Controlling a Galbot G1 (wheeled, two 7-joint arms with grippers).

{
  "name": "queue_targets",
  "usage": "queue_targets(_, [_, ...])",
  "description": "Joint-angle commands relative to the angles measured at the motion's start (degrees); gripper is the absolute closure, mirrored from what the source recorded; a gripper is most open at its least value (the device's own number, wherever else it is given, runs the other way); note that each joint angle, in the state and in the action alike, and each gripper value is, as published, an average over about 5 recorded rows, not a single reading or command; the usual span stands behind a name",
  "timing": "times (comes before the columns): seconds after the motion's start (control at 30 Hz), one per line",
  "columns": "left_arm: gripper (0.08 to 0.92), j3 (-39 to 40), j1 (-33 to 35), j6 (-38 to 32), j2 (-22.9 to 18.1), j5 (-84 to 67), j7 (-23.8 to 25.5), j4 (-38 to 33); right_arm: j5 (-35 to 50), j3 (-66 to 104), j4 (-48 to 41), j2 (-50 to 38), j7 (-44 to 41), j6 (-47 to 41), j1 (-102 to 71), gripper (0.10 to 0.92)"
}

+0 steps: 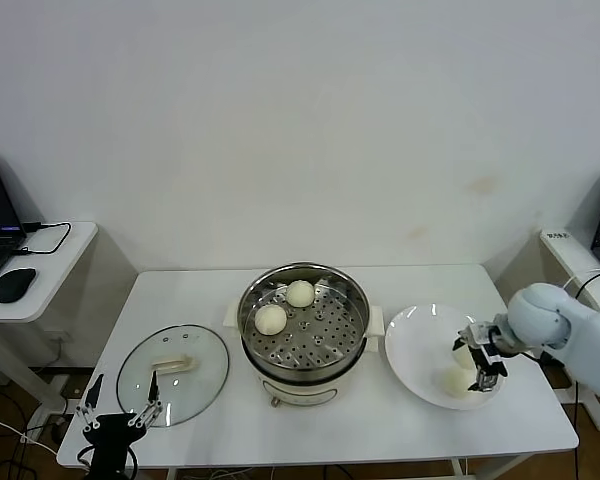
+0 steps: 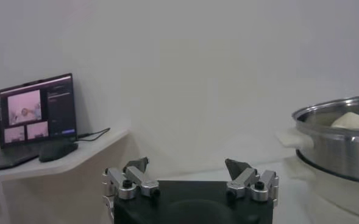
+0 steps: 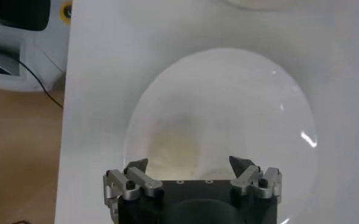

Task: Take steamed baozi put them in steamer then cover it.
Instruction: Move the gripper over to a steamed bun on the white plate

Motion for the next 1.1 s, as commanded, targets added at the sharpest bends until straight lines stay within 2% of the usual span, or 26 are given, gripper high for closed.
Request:
queue_targets(0.03, [0.177,-0.1,0.1,0.0,-0.1,0.0,0.0,0.0,-2.2,4.1,-1.9,1.4,0.9,0.1,-6.0,0.203])
queue_targets(0.4, [0.177,-0.3,0.1,-0.2,-0.3,0.0,0.0,0.1,-2.7,2.3,-4.5,3.7,1.4,-0.7,-4.9,0.219])
queue_targets(1.1, [0.177,-0.4,0.1,-0.2,-0.3,-0.1,-0.1,0.1,-1.6,0.8,-5.3,4.7,0.3,-1.4,-2.0,0.439])
